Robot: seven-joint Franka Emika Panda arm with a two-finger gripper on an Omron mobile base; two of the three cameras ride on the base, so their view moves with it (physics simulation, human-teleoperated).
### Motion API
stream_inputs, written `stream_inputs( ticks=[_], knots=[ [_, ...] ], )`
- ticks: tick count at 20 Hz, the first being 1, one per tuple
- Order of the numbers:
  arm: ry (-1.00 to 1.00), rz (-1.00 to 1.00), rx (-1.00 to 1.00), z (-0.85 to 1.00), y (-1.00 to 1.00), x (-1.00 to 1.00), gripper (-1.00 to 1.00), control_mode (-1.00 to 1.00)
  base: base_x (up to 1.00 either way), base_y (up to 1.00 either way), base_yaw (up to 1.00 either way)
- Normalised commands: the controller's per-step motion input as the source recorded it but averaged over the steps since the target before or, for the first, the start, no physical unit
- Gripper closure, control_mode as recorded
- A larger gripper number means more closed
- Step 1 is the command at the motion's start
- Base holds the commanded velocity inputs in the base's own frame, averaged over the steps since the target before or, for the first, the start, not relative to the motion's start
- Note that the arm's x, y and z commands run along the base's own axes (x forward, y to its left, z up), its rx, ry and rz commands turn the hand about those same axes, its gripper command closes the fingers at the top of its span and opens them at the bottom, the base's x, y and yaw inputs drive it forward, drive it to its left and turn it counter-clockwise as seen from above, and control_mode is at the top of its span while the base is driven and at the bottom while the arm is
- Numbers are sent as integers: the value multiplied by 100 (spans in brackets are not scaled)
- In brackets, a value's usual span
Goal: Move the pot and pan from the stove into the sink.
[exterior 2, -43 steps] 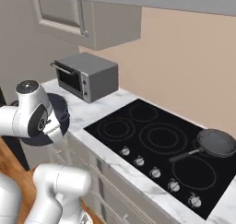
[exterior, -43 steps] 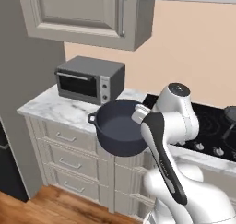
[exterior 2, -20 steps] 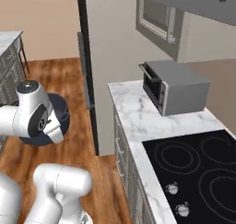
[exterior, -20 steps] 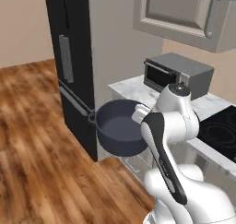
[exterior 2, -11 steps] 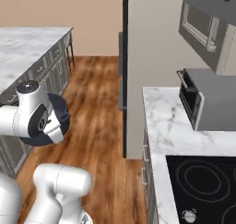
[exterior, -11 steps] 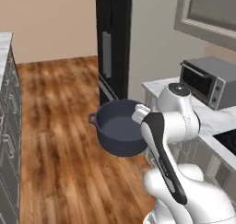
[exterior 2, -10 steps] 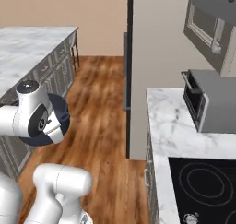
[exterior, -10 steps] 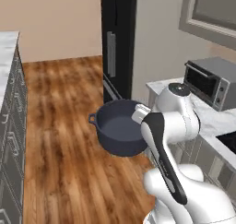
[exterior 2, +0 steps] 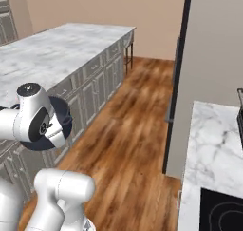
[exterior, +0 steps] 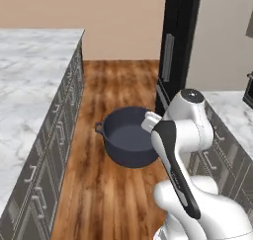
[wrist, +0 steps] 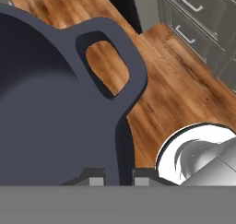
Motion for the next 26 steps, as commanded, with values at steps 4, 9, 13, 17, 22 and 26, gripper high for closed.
stream_inputs(
  ticks=[4,9,13,17,22,26],
  knots=[
    [0,0,0,0,0,0,100,100,-8,0,48],
    [0,0,0,0,0,0,100,100,-7,0,49],
    [0,0,0,0,0,0,100,100,-4,0,49],
    [0,0,0,0,0,0,100,100,-4,0,49],
    [0,0,0,0,0,0,100,100,-4,-4,48],
    [0,0,0,0,0,0,100,100,-5,-4,48]
  ],
)
